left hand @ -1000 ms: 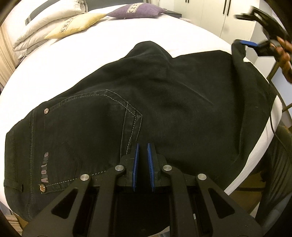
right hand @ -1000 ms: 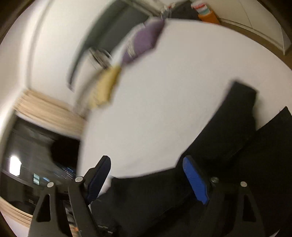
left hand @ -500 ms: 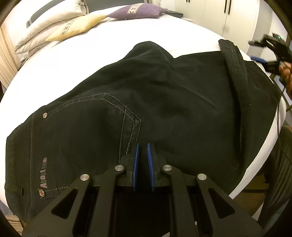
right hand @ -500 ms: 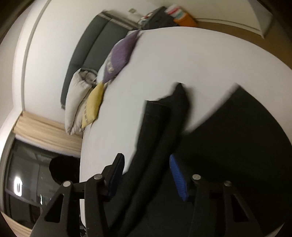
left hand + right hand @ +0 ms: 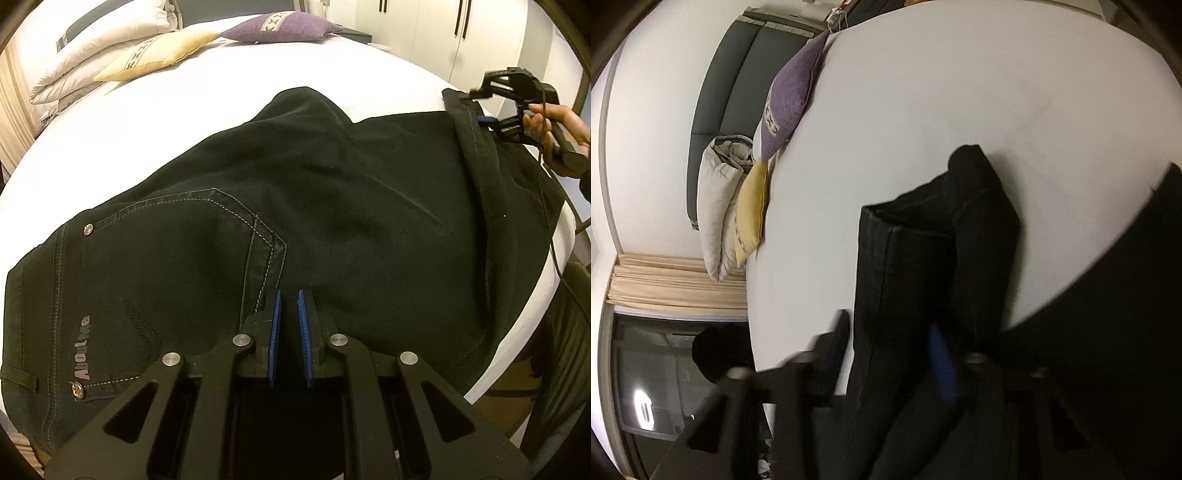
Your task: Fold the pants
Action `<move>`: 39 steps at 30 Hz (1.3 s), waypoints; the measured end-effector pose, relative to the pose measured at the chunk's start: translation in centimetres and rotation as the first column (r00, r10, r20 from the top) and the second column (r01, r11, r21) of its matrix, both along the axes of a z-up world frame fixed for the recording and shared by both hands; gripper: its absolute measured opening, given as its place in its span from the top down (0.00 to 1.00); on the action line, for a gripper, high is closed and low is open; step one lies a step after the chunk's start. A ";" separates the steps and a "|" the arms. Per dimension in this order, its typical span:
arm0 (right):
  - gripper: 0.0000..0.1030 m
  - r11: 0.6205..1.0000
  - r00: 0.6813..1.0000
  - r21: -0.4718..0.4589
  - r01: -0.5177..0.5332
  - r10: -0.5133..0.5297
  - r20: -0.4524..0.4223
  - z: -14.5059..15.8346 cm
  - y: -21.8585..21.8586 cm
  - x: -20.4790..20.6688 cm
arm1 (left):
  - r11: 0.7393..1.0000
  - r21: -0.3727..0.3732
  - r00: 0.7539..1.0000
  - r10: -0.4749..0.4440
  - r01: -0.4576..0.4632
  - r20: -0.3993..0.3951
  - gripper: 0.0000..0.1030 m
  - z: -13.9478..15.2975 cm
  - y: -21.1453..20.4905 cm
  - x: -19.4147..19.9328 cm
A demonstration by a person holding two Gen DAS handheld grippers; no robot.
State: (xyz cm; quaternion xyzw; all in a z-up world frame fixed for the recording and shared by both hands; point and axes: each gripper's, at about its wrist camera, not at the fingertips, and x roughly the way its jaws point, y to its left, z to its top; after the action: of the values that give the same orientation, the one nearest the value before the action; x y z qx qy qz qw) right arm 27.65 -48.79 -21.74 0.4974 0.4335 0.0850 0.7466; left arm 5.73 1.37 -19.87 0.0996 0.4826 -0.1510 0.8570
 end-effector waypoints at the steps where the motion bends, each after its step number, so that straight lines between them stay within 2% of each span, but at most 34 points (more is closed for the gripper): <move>1: 0.91 1.000 1.000 -0.009 -0.001 0.001 0.002 0.0 0.0 0.0 | 1.000 -0.001 1.000 -0.001 0.001 0.000 0.91 0.0 0.1 0.0; 6: 0.95 0.996 0.999 -0.086 0.013 -0.009 0.053 1.6 -0.2 -1.6 | 1.000 0.000 1.000 -0.002 0.002 0.001 0.91 0.1 0.3 -0.1; 11: 0.96 0.989 0.981 -0.096 0.111 -0.093 0.173 4.9 -3.0 -7.6 | 1.000 0.006 1.000 0.001 -0.001 0.003 0.91 0.1 0.3 -0.1; 14: 0.96 0.978 0.968 -0.104 0.182 -0.159 0.193 5.3 -4.9 -12.0 | 1.000 0.010 1.000 0.005 -0.005 0.004 0.91 0.2 0.2 -0.2; 17: 0.96 0.956 0.965 -0.163 0.244 -0.224 0.133 3.1 -6.5 -16.6 | 1.000 0.014 1.000 0.010 -0.010 0.010 0.91 0.2 -0.4 -0.2; 20: 0.96 0.945 0.955 -0.131 0.298 -0.296 0.036 -1.1 -7.8 -20.0 | 0.999 0.034 1.000 0.008 -0.009 0.017 0.91 0.2 -0.9 -0.4; 22: 0.97 0.940 0.949 -0.130 0.314 -0.311 0.050 -1.7 -7.9 -21.4 | 0.999 0.052 1.000 0.006 -0.007 0.019 0.91 0.3 -1.3 -0.5; 25: 0.97 0.931 0.946 -0.172 0.323 -0.314 0.077 -0.8 -7.4 -21.6 | 0.998 0.063 1.000 0.012 -0.014 0.022 0.91 0.4 -1.6 -0.5; 31: 0.97 0.922 0.937 -0.169 0.347 -0.335 0.096 -0.1 -7.8 -21.9 | 0.997 0.076 0.999 0.028 -0.030 0.037 0.91 0.5 -2.3 -0.8; 35: 0.97 0.915 0.931 -0.175 0.364 -0.354 0.087 -0.1 -7.6 -22.4 | 0.996 0.082 0.998 0.028 -0.032 0.047 0.91 0.6 -2.8 -1.1; 39: 0.97 0.909 0.925 -0.173 0.379 -0.373 0.070 -1.5 -7.4 -23.0 | 0.995 0.098 0.998 0.020 -0.027 0.067 0.91 0.5 -3.2 -1.7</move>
State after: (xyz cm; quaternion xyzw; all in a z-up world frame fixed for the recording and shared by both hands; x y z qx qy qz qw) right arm 4.70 -56.22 -23.20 0.4992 0.3222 -0.0916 0.7991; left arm 3.98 -1.78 -19.40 0.1410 0.4620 -0.1136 0.8682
